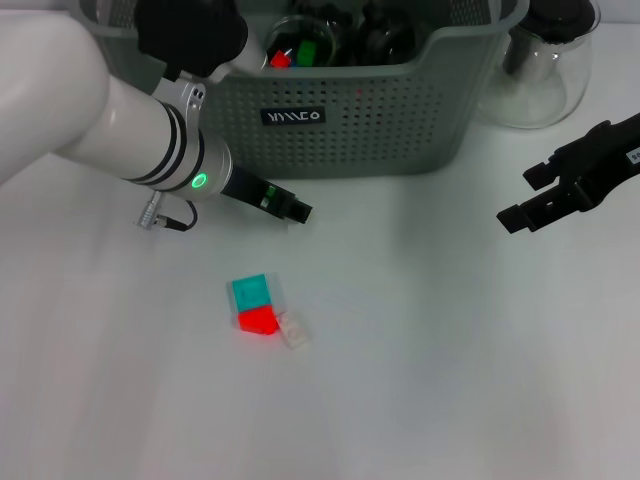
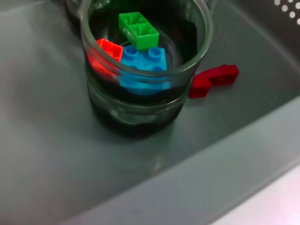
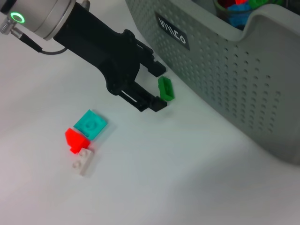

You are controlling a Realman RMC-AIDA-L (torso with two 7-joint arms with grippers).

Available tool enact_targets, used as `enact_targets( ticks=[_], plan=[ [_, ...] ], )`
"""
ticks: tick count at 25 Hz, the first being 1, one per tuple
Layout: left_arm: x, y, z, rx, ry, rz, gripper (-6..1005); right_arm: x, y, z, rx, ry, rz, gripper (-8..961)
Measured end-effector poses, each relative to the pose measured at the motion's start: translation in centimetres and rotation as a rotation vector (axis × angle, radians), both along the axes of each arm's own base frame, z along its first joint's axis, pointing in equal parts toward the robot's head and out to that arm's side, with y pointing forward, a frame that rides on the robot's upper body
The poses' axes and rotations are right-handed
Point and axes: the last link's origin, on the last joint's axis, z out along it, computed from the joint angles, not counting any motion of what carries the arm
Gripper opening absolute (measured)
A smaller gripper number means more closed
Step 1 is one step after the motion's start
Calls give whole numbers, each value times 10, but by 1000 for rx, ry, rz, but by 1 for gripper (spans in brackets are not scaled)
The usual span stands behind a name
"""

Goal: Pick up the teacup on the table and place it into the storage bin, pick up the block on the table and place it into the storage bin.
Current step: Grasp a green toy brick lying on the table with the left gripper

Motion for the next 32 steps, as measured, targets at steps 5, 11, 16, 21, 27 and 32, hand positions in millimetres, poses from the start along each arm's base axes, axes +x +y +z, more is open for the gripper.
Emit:
enact_targets(
  ticks=[5, 11, 16, 21, 27, 32],
  plan=[
    [-1, 1, -1, 1, 11, 7, 808, 0, 1, 0, 5, 0, 1, 824],
    [0, 2, -1, 1, 12, 8, 668, 1, 1, -1, 4, 1, -3, 824],
    [2, 2, -1, -4, 14, 6, 577, 1, 2, -1, 7, 0, -2, 824],
    [2, 2, -1, -5, 13, 5, 515, 1, 2, -1, 6, 0, -3, 824],
    [3, 2, -1, -4, 10, 6, 509, 1, 2, -1, 6, 0, -2, 824],
    [2, 2, -1, -8, 13, 10, 504, 1, 1, -1, 6, 0, -2, 824]
  ],
)
